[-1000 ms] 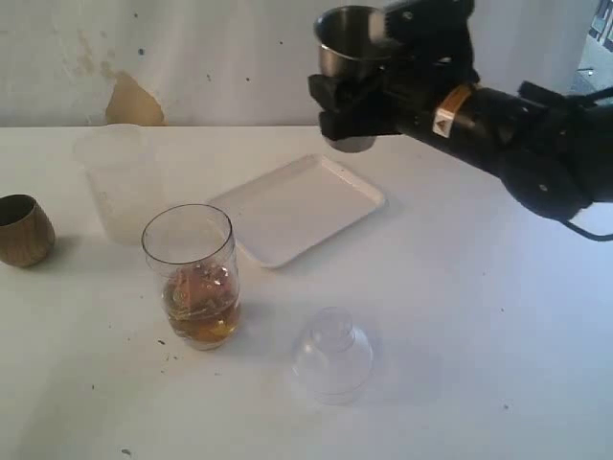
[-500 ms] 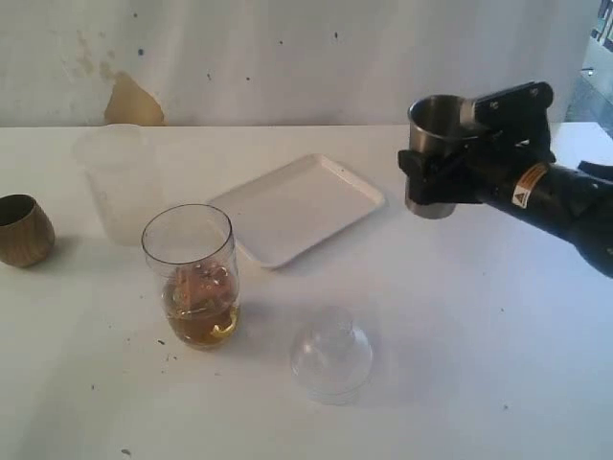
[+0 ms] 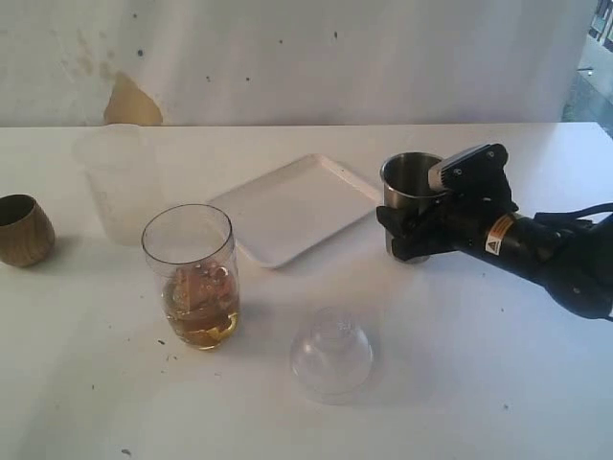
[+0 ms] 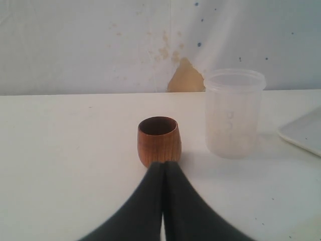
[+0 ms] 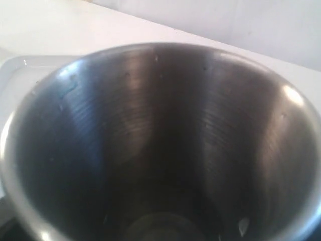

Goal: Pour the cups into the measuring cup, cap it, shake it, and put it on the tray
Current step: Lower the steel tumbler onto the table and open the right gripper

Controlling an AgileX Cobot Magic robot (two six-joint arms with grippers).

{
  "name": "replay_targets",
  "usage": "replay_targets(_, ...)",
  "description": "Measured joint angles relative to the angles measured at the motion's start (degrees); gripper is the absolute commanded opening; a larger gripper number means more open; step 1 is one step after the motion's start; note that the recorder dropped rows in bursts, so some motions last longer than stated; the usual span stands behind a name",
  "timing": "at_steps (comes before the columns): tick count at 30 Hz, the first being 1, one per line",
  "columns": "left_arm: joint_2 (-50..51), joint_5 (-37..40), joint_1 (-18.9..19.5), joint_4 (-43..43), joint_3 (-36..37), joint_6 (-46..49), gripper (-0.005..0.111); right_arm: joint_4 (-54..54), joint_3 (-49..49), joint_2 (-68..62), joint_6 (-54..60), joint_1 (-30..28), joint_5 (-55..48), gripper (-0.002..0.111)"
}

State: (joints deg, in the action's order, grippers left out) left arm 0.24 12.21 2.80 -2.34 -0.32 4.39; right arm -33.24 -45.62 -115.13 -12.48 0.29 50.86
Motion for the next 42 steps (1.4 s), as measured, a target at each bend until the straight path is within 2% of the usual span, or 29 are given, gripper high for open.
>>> replay_targets(3, 0.00, 0.00, 0.00, 0.00, 0.00, 0.00, 0.000, 0.00, 0.00, -0.32, 0.21, 0.00, 0.11, 0.000)
replay_targets(5, 0.00, 0.00, 0.00, 0.00, 0.00, 0.00, 0.000, 0.00, 0.00, -0.45, 0.41, 0.00, 0.11, 0.007)
replay_targets(10, 0.00, 0.00, 0.00, 0.00, 0.00, 0.00, 0.000, 0.00, 0.00, -0.48, 0.63, 0.00, 0.11, 0.076)
replay_targets(11, 0.00, 0.00, 0.00, 0.00, 0.00, 0.00, 0.000, 0.00, 0.00, -0.48, 0.63, 0.00, 0.11, 0.087)
replay_targets(13, 0.00, 0.00, 0.00, 0.00, 0.00, 0.00, 0.000, 0.00, 0.00, -0.48, 0.52, 0.00, 0.51, 0.095)
replay_targets(23, 0.00, 0.00, 0.00, 0.00, 0.00, 0.00, 0.000, 0.00, 0.00, 0.49, -0.42, 0.00, -0.79, 0.095)
replay_targets(42, 0.00, 0.00, 0.00, 0.00, 0.00, 0.00, 0.000, -0.11, 0.00, 16.65, -9.47, 0.00, -10.97, 0.095)
